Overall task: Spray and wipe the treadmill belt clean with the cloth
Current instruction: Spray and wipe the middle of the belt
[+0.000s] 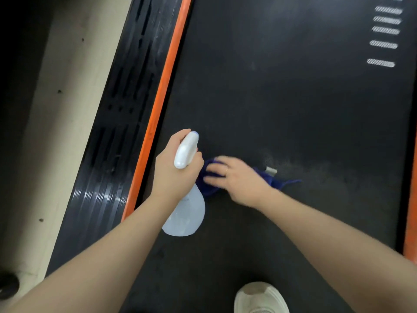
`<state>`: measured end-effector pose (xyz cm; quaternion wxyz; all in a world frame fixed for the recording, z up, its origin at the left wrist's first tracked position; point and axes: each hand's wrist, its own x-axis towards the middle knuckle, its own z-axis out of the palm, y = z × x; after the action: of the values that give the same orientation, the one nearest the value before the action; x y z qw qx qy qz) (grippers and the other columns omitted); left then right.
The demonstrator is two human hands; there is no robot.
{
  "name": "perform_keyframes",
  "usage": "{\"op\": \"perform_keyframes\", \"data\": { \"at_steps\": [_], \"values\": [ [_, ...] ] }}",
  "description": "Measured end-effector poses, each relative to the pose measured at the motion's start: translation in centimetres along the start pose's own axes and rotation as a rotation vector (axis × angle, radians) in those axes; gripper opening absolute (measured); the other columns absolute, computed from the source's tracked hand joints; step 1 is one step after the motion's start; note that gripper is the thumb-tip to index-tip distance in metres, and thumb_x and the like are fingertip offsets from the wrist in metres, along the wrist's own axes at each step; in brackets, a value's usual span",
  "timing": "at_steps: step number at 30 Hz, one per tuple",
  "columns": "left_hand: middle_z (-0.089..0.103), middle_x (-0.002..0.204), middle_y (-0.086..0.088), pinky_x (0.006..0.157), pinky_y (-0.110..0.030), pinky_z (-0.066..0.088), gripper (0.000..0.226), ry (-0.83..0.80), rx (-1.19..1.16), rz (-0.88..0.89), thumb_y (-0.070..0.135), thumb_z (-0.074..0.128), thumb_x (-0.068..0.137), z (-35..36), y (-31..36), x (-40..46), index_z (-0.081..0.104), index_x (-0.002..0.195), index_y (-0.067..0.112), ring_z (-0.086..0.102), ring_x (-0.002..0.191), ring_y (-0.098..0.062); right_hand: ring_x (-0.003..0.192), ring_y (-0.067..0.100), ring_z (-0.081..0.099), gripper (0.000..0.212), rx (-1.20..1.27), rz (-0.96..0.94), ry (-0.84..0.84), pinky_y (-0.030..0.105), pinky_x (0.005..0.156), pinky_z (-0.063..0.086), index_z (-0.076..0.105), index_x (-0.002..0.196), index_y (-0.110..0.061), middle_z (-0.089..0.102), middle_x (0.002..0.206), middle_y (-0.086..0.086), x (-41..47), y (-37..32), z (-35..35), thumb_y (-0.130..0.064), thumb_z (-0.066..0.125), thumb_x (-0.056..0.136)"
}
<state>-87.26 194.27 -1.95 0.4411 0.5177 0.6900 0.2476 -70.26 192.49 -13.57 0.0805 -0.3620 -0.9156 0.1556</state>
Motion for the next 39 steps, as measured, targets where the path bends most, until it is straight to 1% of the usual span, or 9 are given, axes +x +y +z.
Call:
{"op": "perform_keyframes", "data": {
  "at_steps": [5,9,11,16,23,26,28,35,39],
  "values": [
    [0.056,0.104,0.027,0.075,0.003,0.037,0.042,-0.035,0.031,0.014,0.015,0.062,0.087,0.4,-0.1,-0.1,0.049,0.122,0.035,0.053,0.095,0.014,0.098,0.047,0.059,0.041,-0.042,0.626,0.352,0.050,0.088,0.047,0.070,0.104,-0.001,0.064,0.110,0.022,1.2,1.4,-1.9,0.006,0.055,0.066],
    [0.057,0.101,0.026,0.072,0.002,0.038,0.039,-0.027,0.027,-0.005,0.015,0.061,0.087,0.4,-0.1,0.1,0.049,0.118,0.037,0.055,0.093,0.010,0.107,0.040,0.059,0.043,-0.012,0.089,0.048,0.050,0.089,0.049,0.067,0.111,-0.007,0.062,0.118,0.016,-3.5,-3.8,1.2,-0.006,0.044,0.075],
    [0.056,0.099,0.026,0.069,0.002,0.038,0.038,-0.011,0.013,-0.010,0.015,0.060,0.088,0.3,-0.3,0.2,0.049,0.117,0.037,0.054,0.092,0.011,0.105,0.040,0.059,0.042,-0.041,0.050,0.062,0.049,0.088,0.049,0.067,0.111,-0.009,0.062,0.118,0.015,-3.5,-0.8,0.6,-0.009,0.040,0.079],
    [0.055,0.100,0.026,0.070,-0.002,0.039,0.038,-0.006,0.041,-0.010,0.015,0.060,0.088,0.7,0.0,0.2,0.051,0.120,0.034,0.054,0.093,0.008,0.096,0.047,0.057,0.049,-0.116,0.760,0.314,0.048,0.084,0.050,0.066,0.110,-0.001,0.062,0.115,0.022,-1.7,3.6,-3.0,-0.001,0.041,0.068],
    [0.052,0.094,0.031,0.064,0.005,0.034,0.037,-0.044,0.083,0.022,0.015,0.060,0.088,1.5,0.6,0.0,0.050,0.117,0.035,0.048,0.083,0.027,0.106,0.040,0.059,0.046,-0.166,-0.014,-0.044,0.047,0.091,0.049,0.066,0.116,-0.009,0.062,0.121,0.015,-5.6,2.0,-1.5,-0.005,0.052,0.072],
    [0.051,0.091,0.031,0.064,0.005,0.035,0.037,-0.061,0.121,0.050,0.013,0.061,0.088,2.0,0.7,-0.4,0.047,0.111,0.038,0.046,0.082,0.029,0.107,0.048,0.052,0.050,-0.185,0.689,0.157,0.047,0.093,0.044,0.062,0.119,-0.003,0.057,0.125,0.022,-5.7,5.6,-4.3,0.004,0.051,0.071],
    [0.051,0.089,0.031,0.065,0.002,0.037,0.037,-0.061,0.137,0.056,0.014,0.061,0.088,2.2,0.9,-0.6,0.049,0.114,0.037,0.050,0.083,0.023,0.107,0.050,0.051,0.056,-0.155,0.866,0.177,0.049,0.093,0.043,0.060,0.120,0.001,0.054,0.128,0.025,-6.0,4.0,-4.3,0.009,0.057,0.065],
    [0.056,0.095,0.024,0.079,-0.019,0.043,0.042,-0.076,0.173,0.074,0.017,0.064,0.085,3.2,0.8,-0.3,0.054,0.124,0.029,0.057,0.095,-0.005,0.107,0.042,0.058,0.045,-0.113,0.098,-0.030,0.049,0.082,0.053,0.066,0.116,-0.010,0.061,0.122,0.014,-7.2,-0.4,-0.8,-0.009,0.046,0.076],
    [0.057,0.098,0.024,0.074,-0.010,0.041,0.044,-0.092,0.186,0.100,0.017,0.065,0.085,3.1,0.6,-0.6,0.053,0.125,0.029,0.056,0.090,0.000,0.116,0.042,0.048,0.067,-0.093,0.797,0.066,0.042,0.086,0.046,0.056,0.129,-0.011,0.050,0.136,0.013,-5.5,2.7,-4.3,0.002,0.068,0.065]
  ]
}}
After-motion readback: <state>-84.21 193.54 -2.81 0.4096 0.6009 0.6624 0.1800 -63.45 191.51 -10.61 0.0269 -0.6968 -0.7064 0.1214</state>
